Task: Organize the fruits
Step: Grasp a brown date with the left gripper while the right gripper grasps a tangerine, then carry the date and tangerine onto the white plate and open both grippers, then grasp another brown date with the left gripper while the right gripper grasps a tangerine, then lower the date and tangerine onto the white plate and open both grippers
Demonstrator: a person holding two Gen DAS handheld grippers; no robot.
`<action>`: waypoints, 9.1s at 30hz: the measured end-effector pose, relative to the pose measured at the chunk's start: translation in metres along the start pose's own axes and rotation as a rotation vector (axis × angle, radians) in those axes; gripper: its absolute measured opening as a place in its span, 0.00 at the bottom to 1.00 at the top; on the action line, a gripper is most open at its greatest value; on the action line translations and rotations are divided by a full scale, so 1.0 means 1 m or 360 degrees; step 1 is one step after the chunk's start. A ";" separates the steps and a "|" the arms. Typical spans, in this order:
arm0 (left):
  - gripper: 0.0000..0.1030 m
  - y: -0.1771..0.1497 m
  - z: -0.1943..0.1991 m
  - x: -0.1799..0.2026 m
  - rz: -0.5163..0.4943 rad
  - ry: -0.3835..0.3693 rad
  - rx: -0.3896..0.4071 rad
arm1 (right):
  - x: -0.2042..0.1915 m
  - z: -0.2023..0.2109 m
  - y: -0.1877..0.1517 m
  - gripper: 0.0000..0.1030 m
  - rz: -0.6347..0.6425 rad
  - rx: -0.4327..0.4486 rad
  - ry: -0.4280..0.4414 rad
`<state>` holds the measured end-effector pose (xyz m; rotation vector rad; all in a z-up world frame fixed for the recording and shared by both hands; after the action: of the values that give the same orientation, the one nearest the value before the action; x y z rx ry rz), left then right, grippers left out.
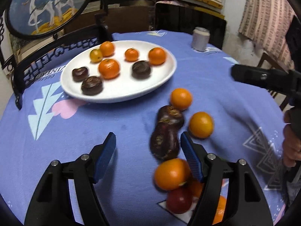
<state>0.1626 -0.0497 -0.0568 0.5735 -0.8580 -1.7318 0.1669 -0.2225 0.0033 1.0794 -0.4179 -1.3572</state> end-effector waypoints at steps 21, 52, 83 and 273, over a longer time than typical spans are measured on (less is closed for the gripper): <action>0.75 -0.012 0.014 -0.037 0.0013 0.0198 0.0049 | -0.005 0.000 -0.003 0.75 0.0019 -0.0010 0.0012; 0.77 -0.011 0.001 -0.069 0.0133 0.0270 0.0021 | -0.028 -0.016 -0.028 0.69 0.0085 -0.0177 0.0126; 0.43 -0.011 -0.009 -0.069 0.0186 0.0148 -0.0005 | -0.032 -0.051 -0.066 0.36 0.0242 -0.0341 -0.0014; 0.45 0.025 0.021 -0.055 0.0072 0.0233 0.0207 | -0.037 -0.027 -0.023 0.35 0.0230 -0.0118 -0.0030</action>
<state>0.1798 0.0034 -0.0262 0.7527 -0.8768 -1.5800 0.1659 -0.1753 -0.0165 0.9581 -0.4476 -1.2458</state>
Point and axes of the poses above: each gripper's, at about its wrist camera, not at the fingertips, and z roughly against the way its jaws point, x to its right, y to its top, the point moved 5 cm from there along -z, roughly the way its jaws point, and after that the axes turned 9 degrees about x, right-handed, at the moved point
